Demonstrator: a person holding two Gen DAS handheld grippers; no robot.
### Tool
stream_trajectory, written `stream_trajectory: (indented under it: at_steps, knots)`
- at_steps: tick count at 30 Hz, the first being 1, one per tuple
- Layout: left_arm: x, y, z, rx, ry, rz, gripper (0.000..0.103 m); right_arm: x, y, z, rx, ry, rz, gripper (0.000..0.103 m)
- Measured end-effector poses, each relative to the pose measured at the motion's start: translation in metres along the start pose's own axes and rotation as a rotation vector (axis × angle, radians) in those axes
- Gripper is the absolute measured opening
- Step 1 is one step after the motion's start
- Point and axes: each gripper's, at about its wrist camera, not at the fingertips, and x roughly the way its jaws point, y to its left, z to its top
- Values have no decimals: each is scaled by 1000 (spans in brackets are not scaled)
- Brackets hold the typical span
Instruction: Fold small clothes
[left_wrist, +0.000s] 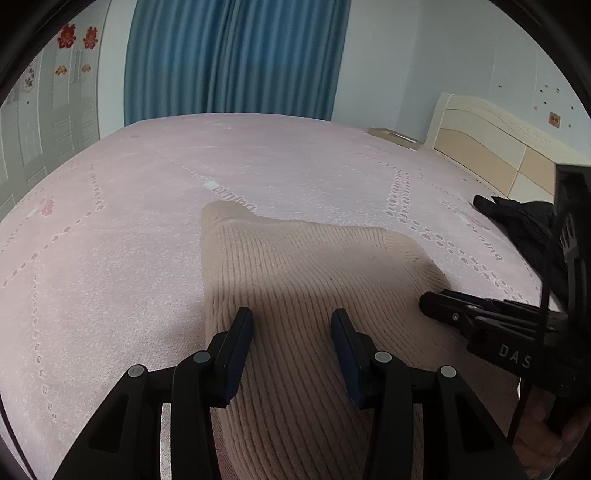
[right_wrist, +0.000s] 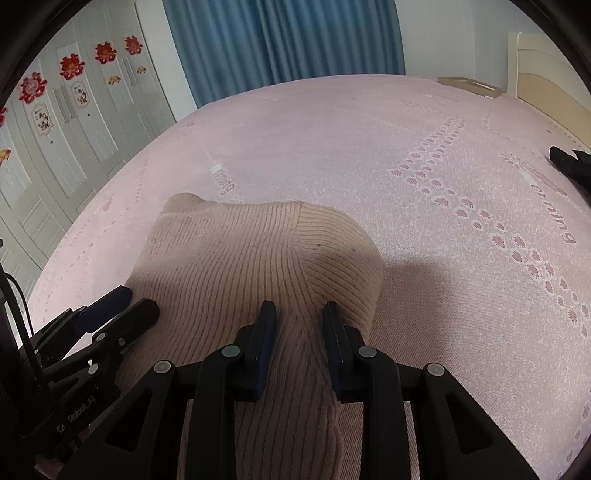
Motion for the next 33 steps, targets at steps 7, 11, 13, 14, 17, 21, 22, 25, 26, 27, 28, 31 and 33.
stream_trajectory:
  at_steps: [7, 11, 13, 14, 17, 21, 22, 25, 26, 27, 28, 31, 33]
  knots:
    - [-2, 23, 10, -108, -2, 0, 43, -14, -11, 7, 24, -35, 32, 28]
    - [13, 53, 12, -231, 59, -69, 55, -17, -19, 8, 44, -52, -27, 44]
    - [18, 56, 12, -236, 75, -91, 56, -14, -25, 9, 59, -40, -33, 45]
    - [19, 57, 12, -236, 77, -93, 58, -10, -28, 9, 74, -21, -29, 45]
    - [28, 59, 11, -263, 106, -125, 59, 0, -34, 10, 108, 11, -2, 45]
    - [43, 65, 9, -315, 155, -168, 63, 9, -39, 11, 144, 28, 22, 45]
    - [46, 67, 8, -331, 162, -180, 64, 14, -41, 11, 158, 41, 25, 45]
    - [50, 70, 5, -358, 165, -202, 63, 22, -49, 10, 204, 62, 57, 46]
    - [51, 69, 5, -359, 162, -203, 61, 25, -53, 9, 230, 77, 74, 46]
    - [47, 67, 4, -356, 147, -202, 58, 26, -55, 8, 242, 84, 84, 46]
    - [45, 64, 4, -347, 131, -200, 52, 27, -58, 8, 257, 87, 99, 44]
    - [37, 51, 5, -283, 87, -158, 47, 21, -54, 7, 240, 72, 162, 18]
    - [34, 47, 7, -260, 75, -145, 47, 13, -49, 6, 196, 48, 143, 13]
